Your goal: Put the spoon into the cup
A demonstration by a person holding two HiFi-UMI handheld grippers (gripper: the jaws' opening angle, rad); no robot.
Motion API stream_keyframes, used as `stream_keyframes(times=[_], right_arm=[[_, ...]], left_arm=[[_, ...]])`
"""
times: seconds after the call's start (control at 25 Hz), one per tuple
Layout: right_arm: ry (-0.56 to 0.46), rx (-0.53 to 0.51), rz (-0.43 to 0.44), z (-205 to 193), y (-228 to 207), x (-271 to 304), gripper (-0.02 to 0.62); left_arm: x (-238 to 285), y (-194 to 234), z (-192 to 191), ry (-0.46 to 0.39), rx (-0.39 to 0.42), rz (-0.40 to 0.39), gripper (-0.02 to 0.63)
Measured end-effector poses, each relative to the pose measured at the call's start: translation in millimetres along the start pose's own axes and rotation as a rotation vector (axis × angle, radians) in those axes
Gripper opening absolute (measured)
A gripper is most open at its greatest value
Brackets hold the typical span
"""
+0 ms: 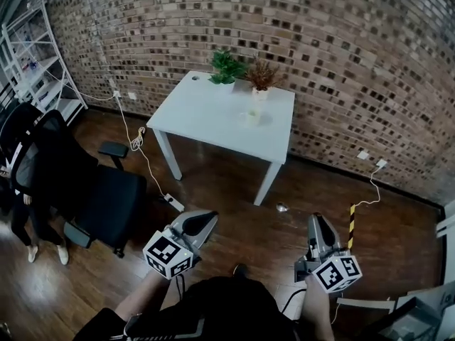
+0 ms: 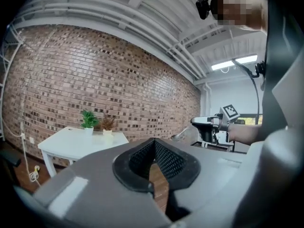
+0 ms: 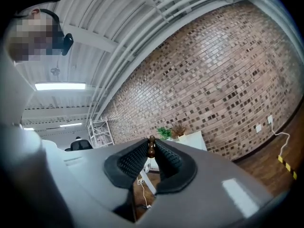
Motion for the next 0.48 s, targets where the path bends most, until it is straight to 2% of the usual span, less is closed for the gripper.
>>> stream_keyframes(times=[0.24,0.48], right_arm=[[0.038,0.001,0.036,21.0,-31.3,59.3,0.051],[0.066,0.03,0.029,21.9,-41.3,119.3,0.051]], left_arm=[[53.7,36.8,21.2,0.008,0.002,0.048,-0.006],[68.9,73.0,36.0,0.012,-0.014,0.062,-0.006]])
Point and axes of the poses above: the fingertips, and each gripper's own axes: x forward along the fingers, y to its left, z out of its top, the point moved 5 cm from there along -x, backward along the fingers, and after that the axes turned 14 degrees about -z, right-handed, at the moved point
